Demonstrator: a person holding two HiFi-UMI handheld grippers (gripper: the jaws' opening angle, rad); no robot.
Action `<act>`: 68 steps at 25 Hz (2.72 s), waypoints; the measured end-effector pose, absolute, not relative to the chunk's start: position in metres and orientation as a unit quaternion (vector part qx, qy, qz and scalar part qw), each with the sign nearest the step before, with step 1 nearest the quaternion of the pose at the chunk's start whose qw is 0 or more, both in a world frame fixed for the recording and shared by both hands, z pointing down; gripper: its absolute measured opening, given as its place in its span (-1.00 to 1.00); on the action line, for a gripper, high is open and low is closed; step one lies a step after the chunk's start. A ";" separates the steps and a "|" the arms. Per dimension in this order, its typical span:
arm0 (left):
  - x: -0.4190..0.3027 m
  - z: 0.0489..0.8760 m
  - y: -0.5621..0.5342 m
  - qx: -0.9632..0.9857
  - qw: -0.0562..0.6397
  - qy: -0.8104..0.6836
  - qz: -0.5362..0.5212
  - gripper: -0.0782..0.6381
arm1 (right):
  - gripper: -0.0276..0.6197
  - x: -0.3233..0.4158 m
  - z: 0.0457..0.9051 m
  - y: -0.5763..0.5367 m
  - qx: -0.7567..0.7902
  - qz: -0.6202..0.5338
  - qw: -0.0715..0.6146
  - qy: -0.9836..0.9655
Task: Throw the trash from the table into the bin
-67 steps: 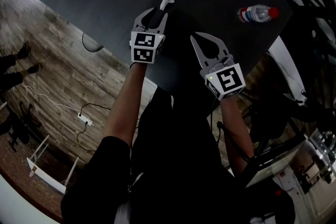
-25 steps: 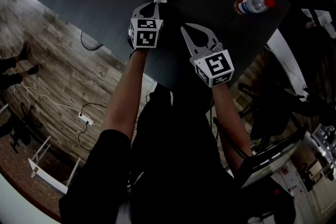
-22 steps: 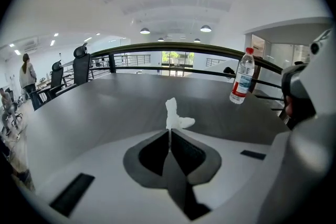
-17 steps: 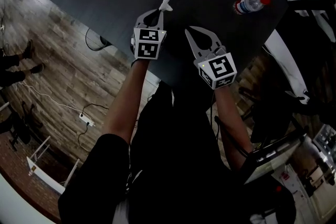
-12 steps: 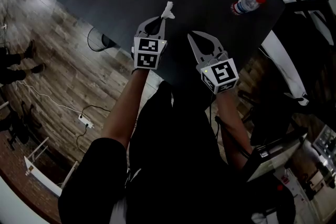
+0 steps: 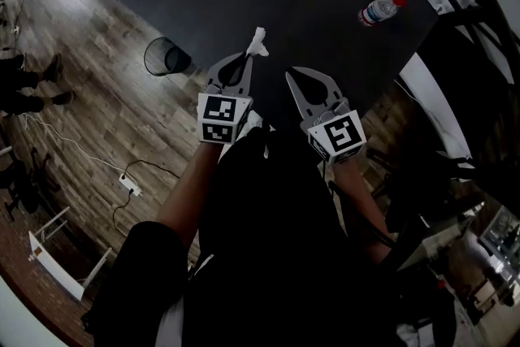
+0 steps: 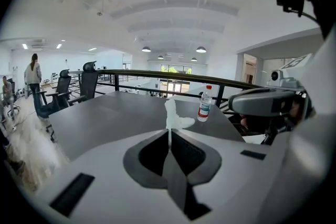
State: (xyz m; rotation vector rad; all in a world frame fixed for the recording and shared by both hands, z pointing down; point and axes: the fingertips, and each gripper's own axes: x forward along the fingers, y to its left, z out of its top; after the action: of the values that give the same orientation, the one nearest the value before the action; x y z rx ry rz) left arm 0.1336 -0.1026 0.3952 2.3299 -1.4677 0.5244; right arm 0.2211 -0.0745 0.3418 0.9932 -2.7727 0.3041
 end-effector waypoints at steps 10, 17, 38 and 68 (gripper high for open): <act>0.086 0.378 -0.049 0.782 0.167 -0.571 0.185 -0.71 | -0.90 0.168 0.331 -0.043 0.247 0.088 0.081 -0.962; 0.054 0.375 -0.028 0.746 0.173 -0.616 0.184 -0.72 | -0.90 0.140 0.334 -0.033 0.204 0.097 0.095 -0.970; -0.089 0.387 0.046 0.767 0.165 -0.604 0.140 -0.72 | -0.90 -0.004 0.336 0.044 0.227 0.055 0.108 -0.966; -0.337 0.455 0.048 0.669 0.224 -0.698 0.118 -0.72 | -0.90 -0.252 0.375 -0.004 0.108 0.059 0.140 -0.983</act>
State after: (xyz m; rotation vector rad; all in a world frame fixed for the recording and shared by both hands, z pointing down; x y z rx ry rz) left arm -0.3370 0.0477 0.4545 1.8473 -1.9266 0.3259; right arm -0.2517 -0.0036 0.3750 0.3119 -2.8389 0.1694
